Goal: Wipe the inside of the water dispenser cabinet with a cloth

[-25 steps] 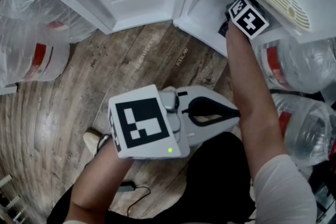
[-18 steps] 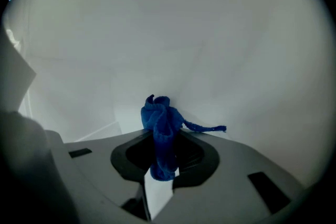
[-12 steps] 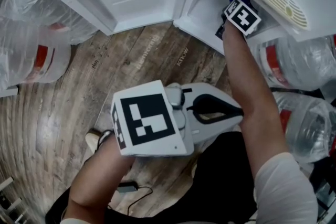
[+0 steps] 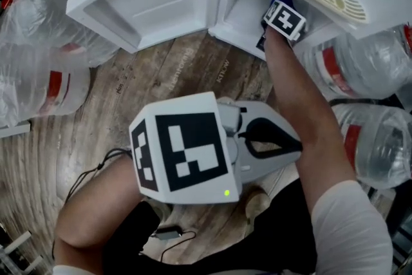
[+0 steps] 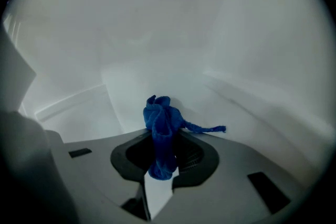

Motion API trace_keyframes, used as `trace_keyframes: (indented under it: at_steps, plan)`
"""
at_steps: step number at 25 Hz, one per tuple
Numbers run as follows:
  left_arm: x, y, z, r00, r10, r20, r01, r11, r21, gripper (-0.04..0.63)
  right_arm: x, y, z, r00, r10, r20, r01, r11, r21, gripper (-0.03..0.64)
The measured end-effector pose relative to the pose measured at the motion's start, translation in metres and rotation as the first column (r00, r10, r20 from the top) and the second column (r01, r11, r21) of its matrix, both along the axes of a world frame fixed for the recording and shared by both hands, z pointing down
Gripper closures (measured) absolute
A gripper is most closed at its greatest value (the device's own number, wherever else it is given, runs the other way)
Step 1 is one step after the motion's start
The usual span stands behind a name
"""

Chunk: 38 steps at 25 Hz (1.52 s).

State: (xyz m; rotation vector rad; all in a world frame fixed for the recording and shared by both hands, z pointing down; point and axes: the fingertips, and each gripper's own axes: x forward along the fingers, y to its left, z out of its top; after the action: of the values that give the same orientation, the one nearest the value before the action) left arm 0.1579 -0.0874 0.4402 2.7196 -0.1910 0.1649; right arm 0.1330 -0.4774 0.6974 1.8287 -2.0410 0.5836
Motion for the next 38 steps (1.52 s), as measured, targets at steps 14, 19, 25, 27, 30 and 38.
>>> trace_keyframes:
  at_steps: [14,19,25,27,30,38]
  plan:
    - [-0.009,-0.001,-0.038,0.987,0.143,0.070,-0.147,0.988,0.051,0.592,0.008,0.014,-0.020,0.994,0.066,0.084,-0.073,0.994,0.084,0.541]
    - [-0.012,0.026,-0.046,0.970,0.242,-0.007,-0.241,0.969,0.060,0.592,0.008,0.025,-0.050,0.987,0.106,0.121,-0.125,0.979,0.161,0.541]
    - [-0.024,0.034,-0.043,0.957,0.283,-0.062,-0.279,0.958,0.070,0.592,0.013,0.015,-0.063,0.976,0.166,0.139,-0.190,0.966,0.176,0.541]
    - [-0.034,0.034,-0.037,0.956,0.289,-0.053,-0.285,0.956,0.077,0.592,0.014,0.009,-0.060,0.972,0.192,0.132,-0.213,0.962,0.172,0.541]
    - [-0.050,0.028,-0.032,0.968,0.244,-0.055,-0.240,0.969,0.064,0.592,0.016,0.005,-0.049,0.967,0.226,0.115,-0.242,0.959,0.148,0.541]
    - [-0.067,0.029,-0.045,0.964,0.235,-0.124,-0.231,0.972,0.046,0.592,0.030,0.025,0.002,0.934,0.328,0.143,-0.331,0.944,0.001,0.541]
